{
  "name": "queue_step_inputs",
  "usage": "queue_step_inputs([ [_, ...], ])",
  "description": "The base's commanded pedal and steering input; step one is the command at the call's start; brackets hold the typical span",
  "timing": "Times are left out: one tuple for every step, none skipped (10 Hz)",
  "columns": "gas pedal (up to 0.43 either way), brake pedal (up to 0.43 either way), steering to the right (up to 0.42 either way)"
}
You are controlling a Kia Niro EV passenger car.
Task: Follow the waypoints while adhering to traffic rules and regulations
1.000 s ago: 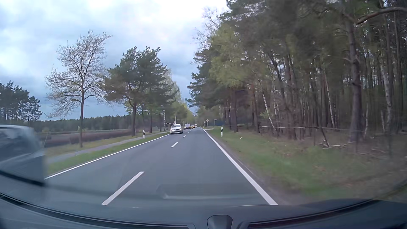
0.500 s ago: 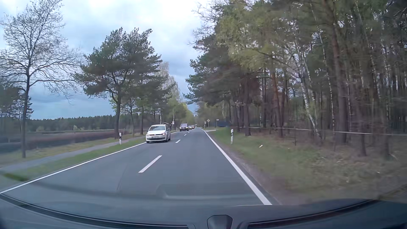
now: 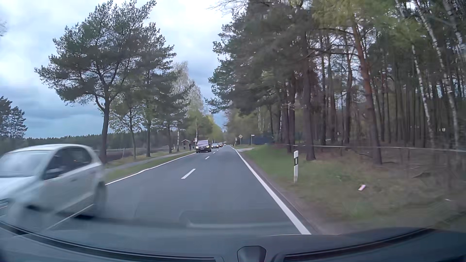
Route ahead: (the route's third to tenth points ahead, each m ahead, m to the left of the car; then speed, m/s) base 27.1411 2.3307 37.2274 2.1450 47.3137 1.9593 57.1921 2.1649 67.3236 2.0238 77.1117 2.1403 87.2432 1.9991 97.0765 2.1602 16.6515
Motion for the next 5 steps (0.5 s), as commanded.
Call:
queue_step_inputs([
  [0.098, 0.0, -0.005],
  [0.098, 0.0, -0.005],
  [0.098, 0.0, -0.005],
  [0.098, 0.0, -0.005],
  [0.098, 0.0, -0.005],
])
